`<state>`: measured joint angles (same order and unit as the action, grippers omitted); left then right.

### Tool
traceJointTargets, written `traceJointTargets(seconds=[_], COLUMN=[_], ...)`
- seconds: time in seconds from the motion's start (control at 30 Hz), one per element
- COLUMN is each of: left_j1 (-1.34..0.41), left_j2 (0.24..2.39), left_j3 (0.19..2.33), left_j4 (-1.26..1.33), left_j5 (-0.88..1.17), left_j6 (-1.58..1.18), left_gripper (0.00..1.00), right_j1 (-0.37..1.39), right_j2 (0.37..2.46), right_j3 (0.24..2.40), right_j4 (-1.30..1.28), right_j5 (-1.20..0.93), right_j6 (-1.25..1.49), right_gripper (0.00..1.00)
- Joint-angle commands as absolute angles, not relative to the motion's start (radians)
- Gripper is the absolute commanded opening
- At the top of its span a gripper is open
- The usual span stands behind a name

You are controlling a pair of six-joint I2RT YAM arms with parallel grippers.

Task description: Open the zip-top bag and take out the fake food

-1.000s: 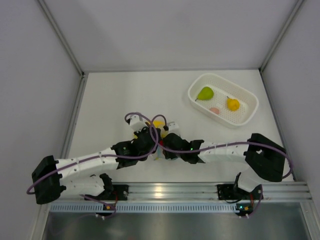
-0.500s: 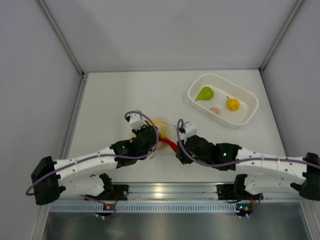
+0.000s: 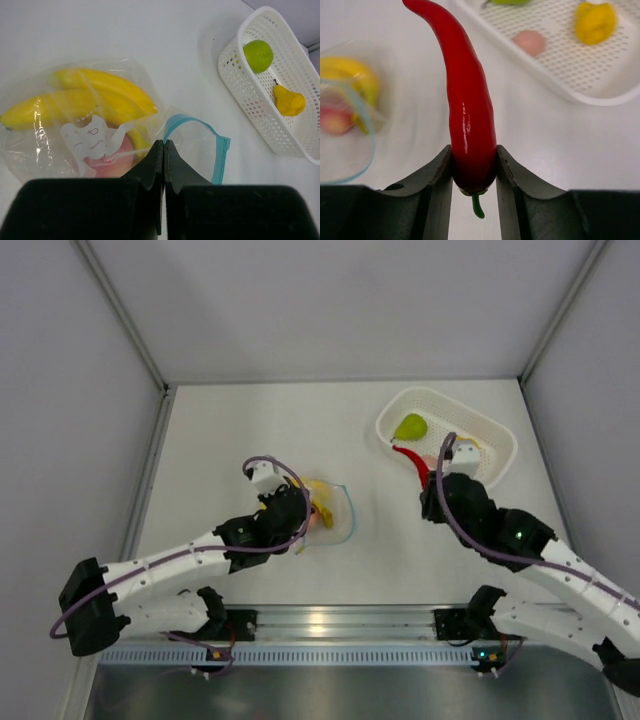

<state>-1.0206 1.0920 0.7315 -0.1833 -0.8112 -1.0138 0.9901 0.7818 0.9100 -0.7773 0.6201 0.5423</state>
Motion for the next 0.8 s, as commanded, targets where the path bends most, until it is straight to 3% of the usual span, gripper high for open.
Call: traceJointTargets(seconds=[0.0,0.07,0.17,0.33,0.43,0.53,0.6,0.77], left_j1=[-1.019,-1.019,-1.019,-1.017,-1.017,-1.019,-1.019,-1.020], left_j2=[1.055,1.043,1.022,0.985,0.971,0.980,0.989,0.994], left_j3=[0.778,0.781,0.781,0.796,0.807,0.824,0.836,0.850], left_j4=[-0.181,-0.183,-0.190,-0.206,-0.203,-0.204,-0.204,-0.202], left_j5=[-0.775,-0.759,-0.749,-0.724,-0.693,-0.657,-0.635,-0.617], left_j6=[-0.983,-0.977,-0.976,-0.959,-0.959,-0.954,-0.943,-0.960], left_gripper=[0.00,0.00,0.00,0.00,0.00,0.00,0.00,0.00], right_j1=[0.647,0.455,0.306,0.213,0.173,0.166,0.166,0.198], right_j2=[0.877,0.969,1.124,1.333,1.465,1.574,1.618,1.487], right_j3=[0.976,0.991,1.046,1.144,1.210,1.279,1.325,1.296], right_j4=[-0.734,-0.694,-0.654,-0.549,-0.528,-0.526,-0.543,-0.522], right_j5=[0.548,0.477,0.453,0.428,0.405,0.380,0.419,0.402], right_j6=[0.344,0.305,0.269,0.221,0.224,0.209,0.221,0.268], right_gripper=[0.23,0.23,0.24,0.25,0.30,0.56,0.98,0.99])
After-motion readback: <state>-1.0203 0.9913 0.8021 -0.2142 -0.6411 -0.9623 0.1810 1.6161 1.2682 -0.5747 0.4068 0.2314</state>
